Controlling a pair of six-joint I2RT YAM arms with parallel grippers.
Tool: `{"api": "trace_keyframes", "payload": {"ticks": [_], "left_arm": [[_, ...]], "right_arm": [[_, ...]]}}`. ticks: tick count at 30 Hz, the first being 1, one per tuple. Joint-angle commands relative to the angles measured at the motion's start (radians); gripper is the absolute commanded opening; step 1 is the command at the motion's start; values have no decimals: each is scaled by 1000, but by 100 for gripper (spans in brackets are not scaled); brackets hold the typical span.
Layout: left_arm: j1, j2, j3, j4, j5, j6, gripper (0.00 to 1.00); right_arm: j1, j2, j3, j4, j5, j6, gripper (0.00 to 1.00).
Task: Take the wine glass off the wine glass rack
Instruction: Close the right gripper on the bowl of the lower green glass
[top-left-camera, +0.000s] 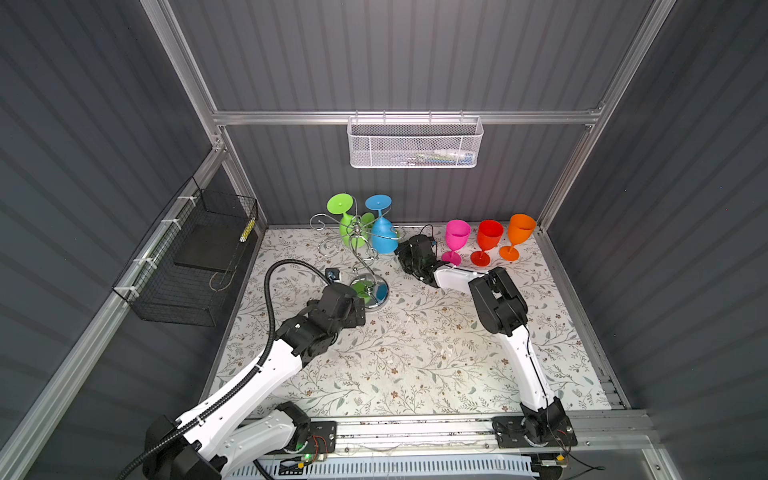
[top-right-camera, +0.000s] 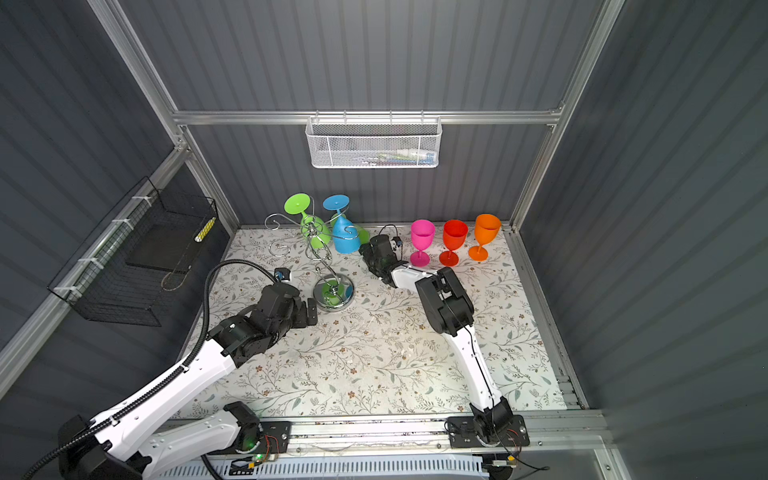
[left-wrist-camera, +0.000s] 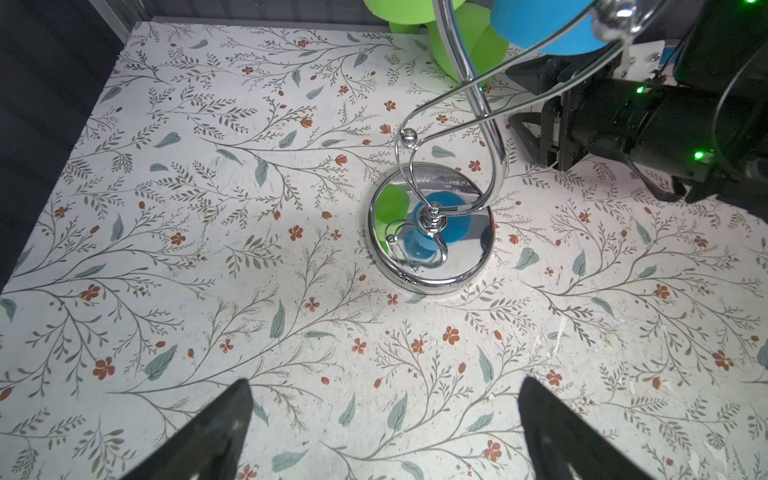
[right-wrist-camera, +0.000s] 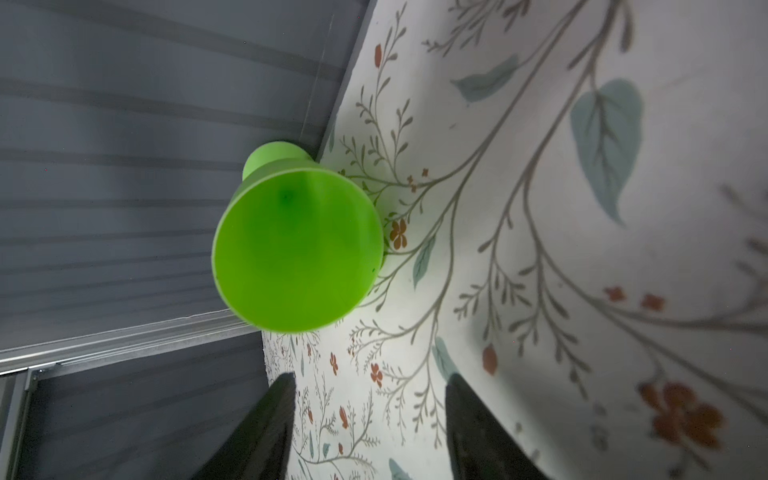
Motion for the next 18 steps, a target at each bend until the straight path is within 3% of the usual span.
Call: {"api": "trace_keyframes", "payload": {"ticks": [1, 18], "left_arm": [[6, -6, -32, 39, 31, 29, 100], [7, 14, -63, 126, 152, 105, 100]], "right_arm": [[-18, 28, 48, 50, -16, 50, 59], [-48, 152, 249, 53, -83, 108, 57]]}}
